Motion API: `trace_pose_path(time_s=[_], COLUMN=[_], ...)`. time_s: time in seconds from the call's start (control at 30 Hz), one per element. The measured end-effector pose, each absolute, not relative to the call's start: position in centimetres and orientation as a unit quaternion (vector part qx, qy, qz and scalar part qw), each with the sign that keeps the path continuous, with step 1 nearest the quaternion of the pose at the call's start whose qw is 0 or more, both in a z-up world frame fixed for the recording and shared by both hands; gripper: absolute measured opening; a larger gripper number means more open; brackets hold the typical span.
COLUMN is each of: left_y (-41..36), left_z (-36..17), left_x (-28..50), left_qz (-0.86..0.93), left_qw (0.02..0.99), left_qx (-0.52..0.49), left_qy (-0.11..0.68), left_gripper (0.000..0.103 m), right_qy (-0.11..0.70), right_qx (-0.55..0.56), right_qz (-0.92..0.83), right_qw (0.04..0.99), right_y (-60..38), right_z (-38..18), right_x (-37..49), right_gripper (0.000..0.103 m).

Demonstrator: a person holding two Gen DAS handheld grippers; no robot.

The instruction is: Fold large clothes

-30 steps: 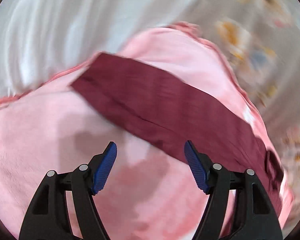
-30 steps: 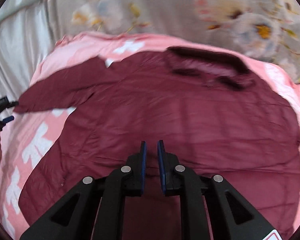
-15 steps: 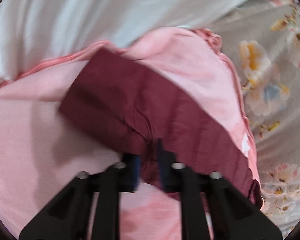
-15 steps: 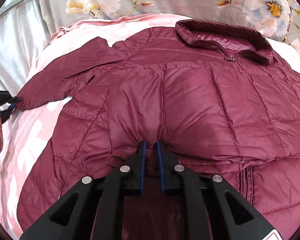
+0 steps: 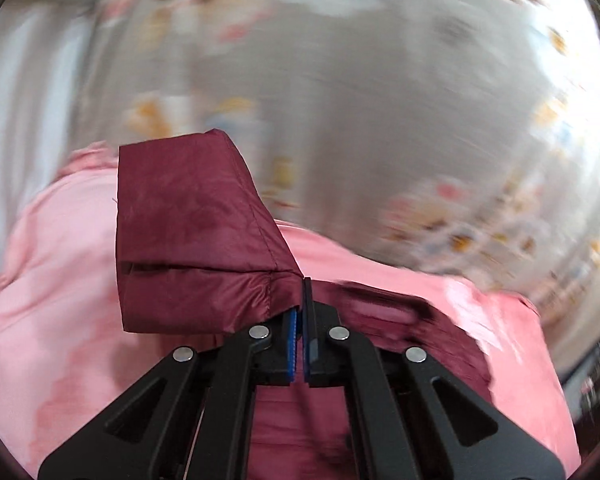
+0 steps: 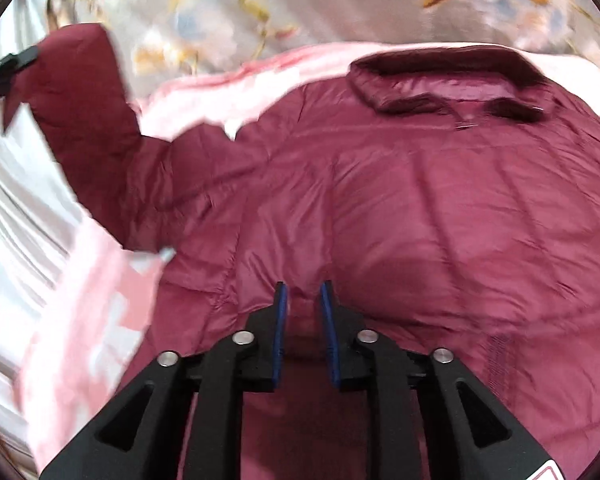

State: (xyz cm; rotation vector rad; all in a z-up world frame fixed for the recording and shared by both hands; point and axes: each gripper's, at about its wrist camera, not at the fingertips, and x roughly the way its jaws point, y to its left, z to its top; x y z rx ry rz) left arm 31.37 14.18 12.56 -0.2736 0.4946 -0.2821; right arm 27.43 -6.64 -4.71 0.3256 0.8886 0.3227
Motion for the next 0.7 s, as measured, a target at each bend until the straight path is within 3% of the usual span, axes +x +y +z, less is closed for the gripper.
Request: trace_pose_path(time_s=[0.27,0.47,0.7], left_y=[0.5,-7.6,-11.7], left_z=[11.0,5.9,-0.6], left_x=[31.4,31.4,31.2], left_qz=[-0.233,-0.257,-0.256], left_qw=[0.926,0.903,0.878], left_qx=[-0.084,-0.052,-0.026], left_qy=[0.285,0.341,0.403], left_gripper=[0.0,0.0,0.0], right_qy=[0.405,0.393,0.397], right_qx=[0.193,0.206,0.22], right_qz=[0.117,0.078,0.035], right_qw=[0.886,0.893,0.89], right_y=[-14.6,-19.5,-23.4], right_z=[-2.9,-2.6,-3.7], right_x=[22.6,20.3,19.1], right_gripper=[0.026,0.027,0.032])
